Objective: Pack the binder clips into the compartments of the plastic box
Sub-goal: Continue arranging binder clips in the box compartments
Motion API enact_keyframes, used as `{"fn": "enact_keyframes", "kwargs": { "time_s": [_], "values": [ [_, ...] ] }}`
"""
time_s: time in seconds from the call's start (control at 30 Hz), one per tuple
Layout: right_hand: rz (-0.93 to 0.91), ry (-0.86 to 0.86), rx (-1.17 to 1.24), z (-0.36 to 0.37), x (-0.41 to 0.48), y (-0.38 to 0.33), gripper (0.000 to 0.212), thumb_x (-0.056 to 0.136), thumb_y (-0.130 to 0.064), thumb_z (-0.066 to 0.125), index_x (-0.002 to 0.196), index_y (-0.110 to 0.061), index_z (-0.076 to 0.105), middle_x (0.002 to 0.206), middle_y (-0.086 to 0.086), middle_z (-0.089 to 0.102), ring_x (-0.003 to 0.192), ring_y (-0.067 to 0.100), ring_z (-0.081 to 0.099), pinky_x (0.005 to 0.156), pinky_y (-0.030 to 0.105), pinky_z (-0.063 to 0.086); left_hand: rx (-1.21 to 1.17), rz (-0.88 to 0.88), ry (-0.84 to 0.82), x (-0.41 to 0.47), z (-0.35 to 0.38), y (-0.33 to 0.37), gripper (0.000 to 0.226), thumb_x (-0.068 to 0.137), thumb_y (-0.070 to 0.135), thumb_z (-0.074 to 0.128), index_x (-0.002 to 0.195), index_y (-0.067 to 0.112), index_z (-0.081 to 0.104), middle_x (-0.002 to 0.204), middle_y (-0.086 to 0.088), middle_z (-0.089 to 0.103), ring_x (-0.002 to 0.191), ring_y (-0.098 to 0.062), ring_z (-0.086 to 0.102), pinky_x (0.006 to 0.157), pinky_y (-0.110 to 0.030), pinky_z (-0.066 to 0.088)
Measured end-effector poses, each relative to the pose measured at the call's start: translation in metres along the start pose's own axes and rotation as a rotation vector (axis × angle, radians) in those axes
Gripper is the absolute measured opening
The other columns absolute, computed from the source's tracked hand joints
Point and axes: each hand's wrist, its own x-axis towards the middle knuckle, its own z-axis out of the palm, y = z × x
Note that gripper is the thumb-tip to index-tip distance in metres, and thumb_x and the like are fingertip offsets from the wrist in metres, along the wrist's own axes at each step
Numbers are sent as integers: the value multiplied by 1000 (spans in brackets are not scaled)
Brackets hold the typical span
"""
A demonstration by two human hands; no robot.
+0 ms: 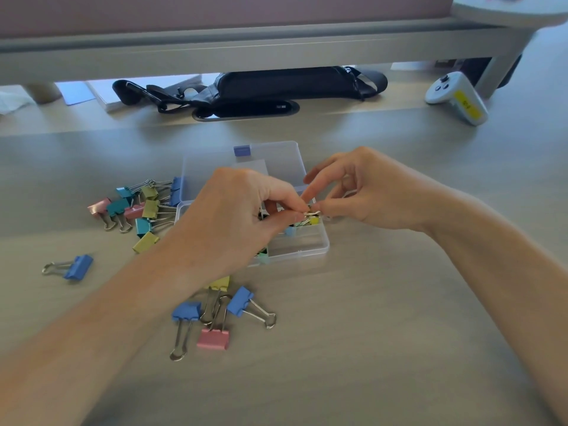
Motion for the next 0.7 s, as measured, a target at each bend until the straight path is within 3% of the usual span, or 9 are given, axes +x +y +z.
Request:
{"fn": "enact_keyframes", "kwargs": {
  "time_s": [0.17, 0.33, 0.53, 0.7],
  "values": [
    [-8, 28, -62, 2, 1, 0, 18, 90, -15, 75, 97, -30, 83, 118, -18, 67, 75, 4, 76, 80, 30, 59, 21, 59, -45, 2, -2, 1, 14, 88, 24, 77, 98, 31, 82, 80, 37, 60, 83, 8, 63, 75, -4, 44],
    [-20, 30, -59, 1, 0, 1, 18, 90, -15, 75, 97, -29, 83, 121, -17, 65, 74, 5, 75, 78, 30, 60, 19, 77, -19, 5, 0, 3, 14, 88, 23, 78, 98, 32, 81, 77, 34, 62, 77, 10, 62, 70, -3, 43],
    [-10, 17, -32, 1, 2, 3, 16, 92, -14, 76, 101, -25, 82, 124, -11, 65, 73, 6, 75, 73, 25, 55, -98, -6, 84, 1, -1, 1, 15, 92, 22, 74, 98, 34, 78, 81, 23, 72, 81, 3, 69, 73, -10, 52],
    [7, 7, -55, 1, 2, 1, 16, 94, -15, 74, 101, -27, 82, 128, -13, 61, 75, 6, 76, 74, 23, 54, 5, 17, -27, -1, -11, -2, 19, 92, 19, 73, 99, 35, 78, 85, 18, 72, 80, -1, 68, 76, -20, 54]
  ]
}}
